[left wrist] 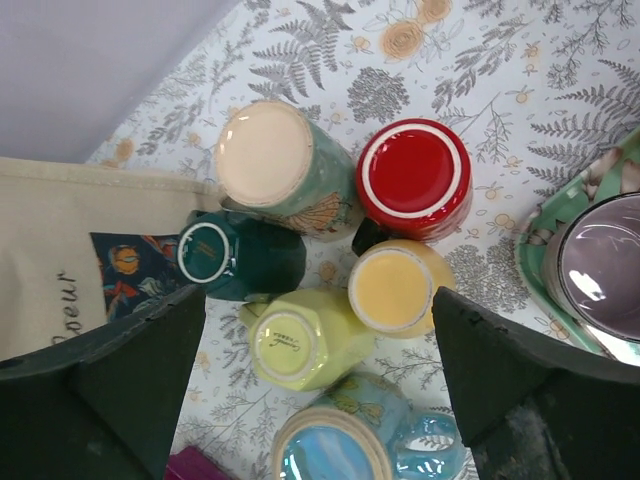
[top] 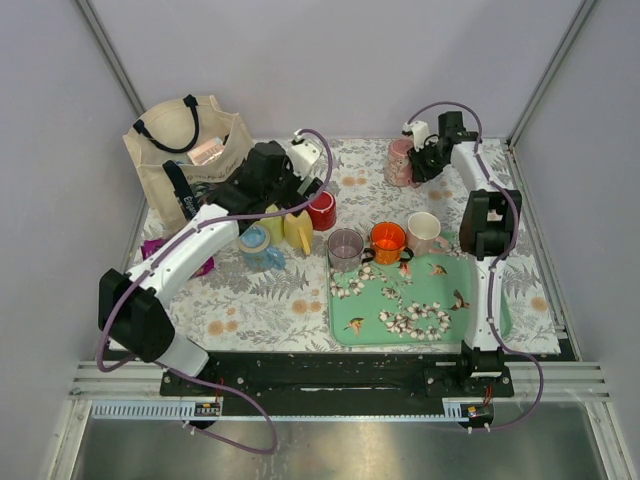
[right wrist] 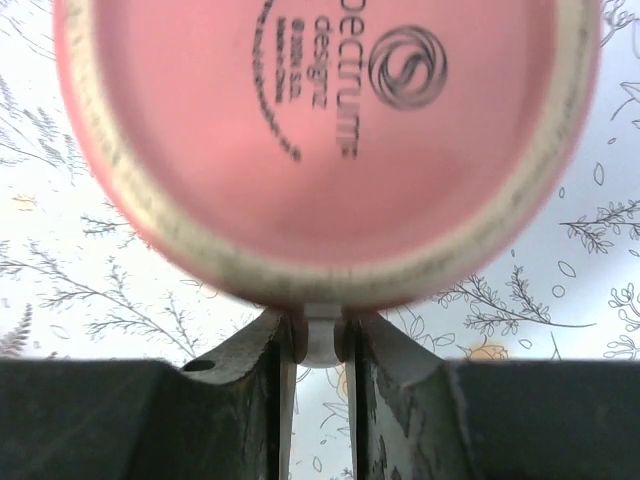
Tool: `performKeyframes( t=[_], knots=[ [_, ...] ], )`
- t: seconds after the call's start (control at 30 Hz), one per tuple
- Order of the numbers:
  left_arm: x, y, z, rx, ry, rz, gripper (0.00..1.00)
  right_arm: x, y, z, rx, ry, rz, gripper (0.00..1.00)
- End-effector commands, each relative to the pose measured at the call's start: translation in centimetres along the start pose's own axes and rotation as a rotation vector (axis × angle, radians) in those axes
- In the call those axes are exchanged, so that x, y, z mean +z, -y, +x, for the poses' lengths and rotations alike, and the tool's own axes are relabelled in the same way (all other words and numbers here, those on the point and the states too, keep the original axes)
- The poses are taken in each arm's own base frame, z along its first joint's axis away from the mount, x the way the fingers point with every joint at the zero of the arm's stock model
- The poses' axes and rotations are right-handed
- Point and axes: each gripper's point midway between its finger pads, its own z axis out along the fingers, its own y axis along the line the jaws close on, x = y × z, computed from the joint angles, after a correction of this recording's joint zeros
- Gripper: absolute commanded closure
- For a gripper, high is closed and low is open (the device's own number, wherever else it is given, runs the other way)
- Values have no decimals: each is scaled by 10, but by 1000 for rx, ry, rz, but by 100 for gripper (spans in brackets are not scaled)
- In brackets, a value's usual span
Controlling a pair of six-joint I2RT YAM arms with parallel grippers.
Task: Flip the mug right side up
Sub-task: Turn over the cup at the center of the board.
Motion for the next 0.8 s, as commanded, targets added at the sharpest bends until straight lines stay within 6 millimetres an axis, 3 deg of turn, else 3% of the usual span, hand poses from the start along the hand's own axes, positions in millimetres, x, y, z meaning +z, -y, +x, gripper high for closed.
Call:
performKeyframes(
  t=[0.0,0.13,0.3,0.37,0.47,0.63,0.77],
  knots=[
    [-28,-30,-44,11,187,-71,1,-88,-1,-92,0,289,20,100],
    [-37,-37,-65,34,325,-26,2,-130,-20,-118,3,373,-14,100],
    [-57,-23,-90,128,481,56,3,-191,-73,-142,64,469,-187,100],
    [-68,-15,-93,178,538,89,3,-208,-95,-144,109,482,-270,100],
    [-71,-6,-80,218,579,89,3,-229,-107,-151,176,499,-305,100],
    [-76,14,-75,129,594,186,8,-269,-135,-161,232,537,-395,100],
    [-89,43,-93,162,760,191,8,-284,-153,-164,367,544,-494,100]
  ],
)
